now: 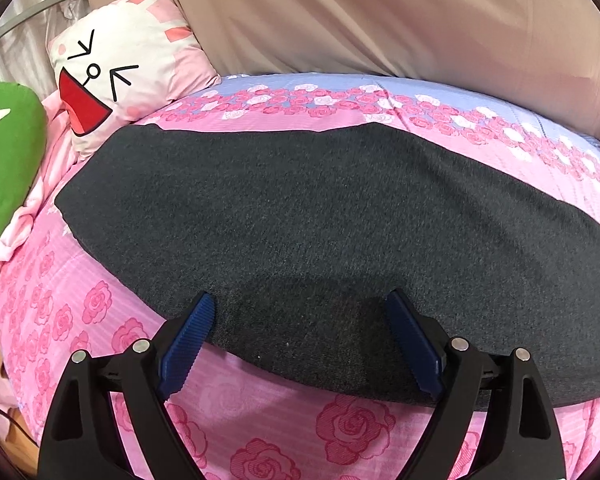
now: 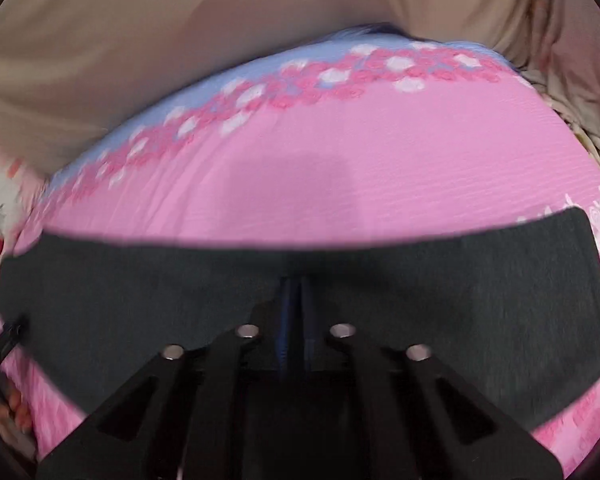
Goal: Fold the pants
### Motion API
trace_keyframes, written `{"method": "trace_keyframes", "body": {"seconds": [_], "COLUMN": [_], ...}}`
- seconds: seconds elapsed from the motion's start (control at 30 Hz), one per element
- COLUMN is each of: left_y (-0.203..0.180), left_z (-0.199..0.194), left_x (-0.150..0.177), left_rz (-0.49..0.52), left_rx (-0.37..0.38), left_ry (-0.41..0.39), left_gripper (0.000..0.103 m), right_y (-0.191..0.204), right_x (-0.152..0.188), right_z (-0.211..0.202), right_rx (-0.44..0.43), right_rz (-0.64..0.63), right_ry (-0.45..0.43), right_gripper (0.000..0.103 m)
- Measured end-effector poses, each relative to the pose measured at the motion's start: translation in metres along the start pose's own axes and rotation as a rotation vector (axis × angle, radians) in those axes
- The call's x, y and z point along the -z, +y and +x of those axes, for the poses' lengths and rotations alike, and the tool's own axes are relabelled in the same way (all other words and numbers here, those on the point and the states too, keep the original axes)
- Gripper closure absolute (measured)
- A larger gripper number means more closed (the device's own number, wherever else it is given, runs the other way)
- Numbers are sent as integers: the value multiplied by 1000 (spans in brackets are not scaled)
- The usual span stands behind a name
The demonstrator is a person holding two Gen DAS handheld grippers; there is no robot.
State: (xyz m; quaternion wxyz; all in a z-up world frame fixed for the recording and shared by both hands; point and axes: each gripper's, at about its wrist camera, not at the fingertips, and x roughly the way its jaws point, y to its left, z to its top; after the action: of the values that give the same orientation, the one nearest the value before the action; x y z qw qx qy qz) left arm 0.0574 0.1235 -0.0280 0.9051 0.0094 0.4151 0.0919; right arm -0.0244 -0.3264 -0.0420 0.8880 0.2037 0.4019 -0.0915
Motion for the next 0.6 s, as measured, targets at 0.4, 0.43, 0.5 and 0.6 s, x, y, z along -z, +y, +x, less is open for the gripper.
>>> {"method": "trace_keyframes", "body": {"seconds": [0.4,0.43,0.5,0.6], "left_y": [-3,-3,-6,-12], "left_z": [1,0,-1,-4], "left_x": [-1,-1,0,0], "left_rz": [8,11,23,47], "left_rx": [-10,-14,-27,-40], "left_ry": [1,0,-6,-14], "left_gripper": [17,17,17,17], "right_y": [25,25,14,-16], "right_x": [18,24,32,55], "right_z": [-53,-61,-79,-74], "right_rx": [24,24,60,126], "right_rz": [5,-5,-14,14], "right_ry": [-88,-104,-122,-65], "right_gripper": [92,92,92,92]}}
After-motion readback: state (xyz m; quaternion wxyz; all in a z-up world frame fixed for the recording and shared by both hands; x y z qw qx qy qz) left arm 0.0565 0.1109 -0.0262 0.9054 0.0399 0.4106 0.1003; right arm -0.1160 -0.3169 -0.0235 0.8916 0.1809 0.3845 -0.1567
